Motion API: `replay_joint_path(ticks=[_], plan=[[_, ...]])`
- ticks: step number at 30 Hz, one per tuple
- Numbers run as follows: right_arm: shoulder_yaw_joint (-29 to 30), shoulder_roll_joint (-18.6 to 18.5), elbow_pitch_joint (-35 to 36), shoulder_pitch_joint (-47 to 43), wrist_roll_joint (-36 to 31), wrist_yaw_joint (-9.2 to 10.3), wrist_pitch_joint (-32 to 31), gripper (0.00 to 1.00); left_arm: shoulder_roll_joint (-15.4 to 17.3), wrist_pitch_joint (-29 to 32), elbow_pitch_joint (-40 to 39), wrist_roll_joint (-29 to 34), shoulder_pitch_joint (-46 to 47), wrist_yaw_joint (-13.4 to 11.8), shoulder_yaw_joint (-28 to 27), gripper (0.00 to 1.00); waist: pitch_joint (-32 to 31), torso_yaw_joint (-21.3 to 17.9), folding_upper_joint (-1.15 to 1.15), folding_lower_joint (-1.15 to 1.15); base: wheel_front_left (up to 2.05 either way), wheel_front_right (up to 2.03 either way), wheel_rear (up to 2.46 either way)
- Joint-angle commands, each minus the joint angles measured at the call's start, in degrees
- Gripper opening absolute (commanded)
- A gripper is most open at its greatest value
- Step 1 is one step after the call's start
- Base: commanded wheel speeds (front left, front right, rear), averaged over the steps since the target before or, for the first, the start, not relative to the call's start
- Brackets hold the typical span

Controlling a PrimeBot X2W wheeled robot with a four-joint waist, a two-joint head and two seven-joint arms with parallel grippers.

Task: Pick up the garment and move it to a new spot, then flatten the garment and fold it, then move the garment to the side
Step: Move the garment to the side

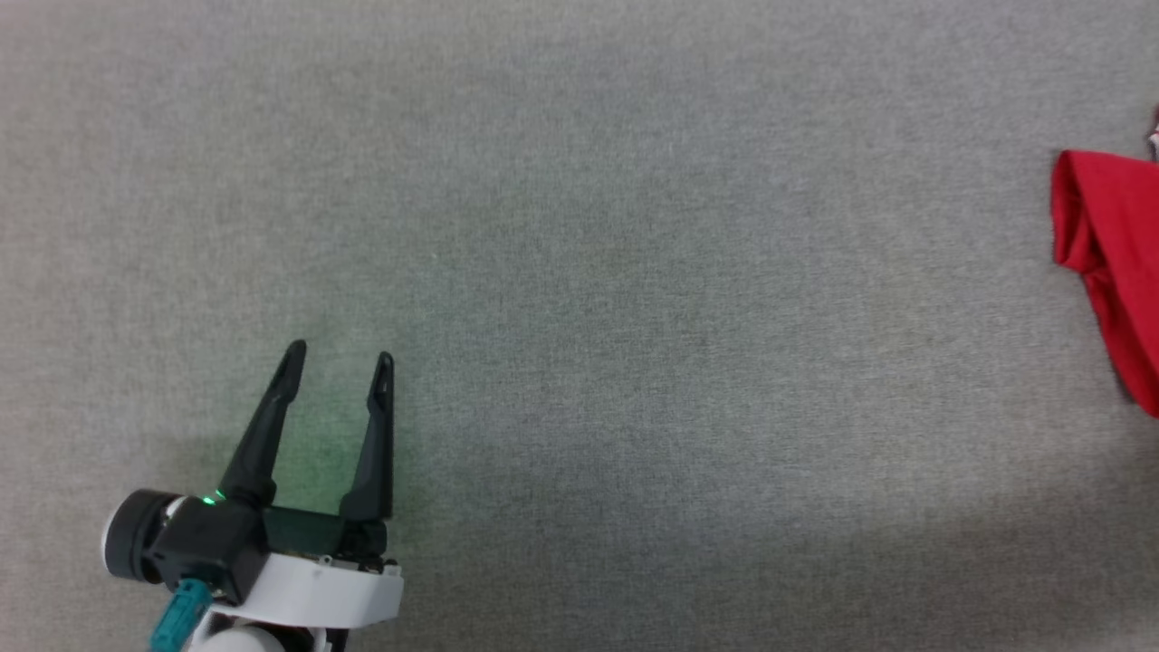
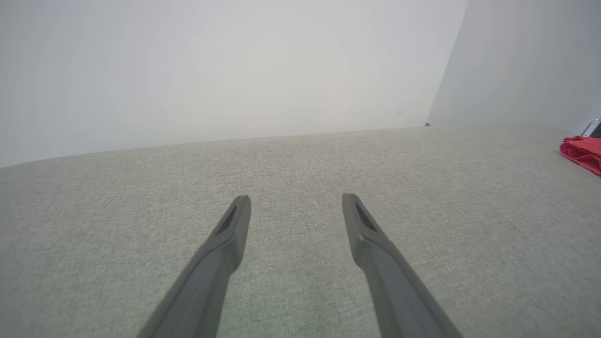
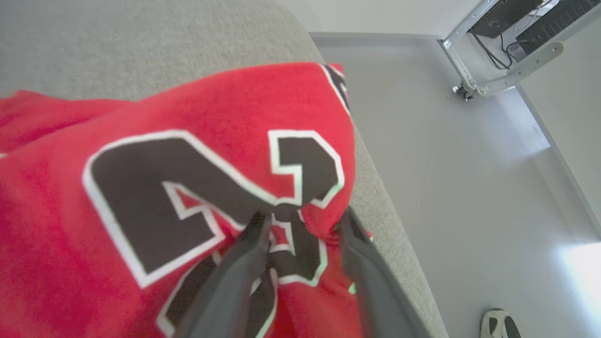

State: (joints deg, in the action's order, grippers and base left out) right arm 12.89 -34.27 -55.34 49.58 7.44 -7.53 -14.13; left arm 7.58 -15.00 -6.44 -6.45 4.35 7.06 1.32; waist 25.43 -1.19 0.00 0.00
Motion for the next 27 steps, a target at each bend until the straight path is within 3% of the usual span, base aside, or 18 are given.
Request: replay_joint_path(ticks=[1,8,12,18,27], plan=[[-0.9,0.49,-0.16,0.51,-0.38,0.1,1.49,1.0,-0.21,-0.19,0.28,-0.11,-0.52,-0.15,0.1,1.0,-1.53,-0.49,0.0,0.0,0.0,0.0,0.0],[-7.34,2.42,1.17,-1.85,0.32,0.1,5.73,1.0,-1.04,-0.18,3.21,-1.2,-1.71,-0.01,0.48,1.0,-8.15,-1.07,0.0,0.0,0.0,0.0,0.0],[-14.68,7.31,5.42,-5.43,7.11,0.1,7.55,1.0,-1.09,-0.12,6.17,-2.25,-3.02,0.11,0.21,1.0,-12.59,-1.39,0.0,0.0,0.0,0.0,0.0],[-25.38,11.09,13.98,-13.81,16.37,0.1,9.99,1.0,-0.56,-0.11,9.6,-2.84,-3.65,0.22,-0.65,1.0,-17.04,-1.51,0.0,0.0,0.0,0.0,0.0],[-26.79,16.89,19.57,-20.74,22.44,0.1,16.69,1.0,0.06,-0.11,14.74,-3.08,-2.15,0.35,-0.97,1.0,-21.58,-1.34,0.0,0.0,0.0,0.0,0.0]])
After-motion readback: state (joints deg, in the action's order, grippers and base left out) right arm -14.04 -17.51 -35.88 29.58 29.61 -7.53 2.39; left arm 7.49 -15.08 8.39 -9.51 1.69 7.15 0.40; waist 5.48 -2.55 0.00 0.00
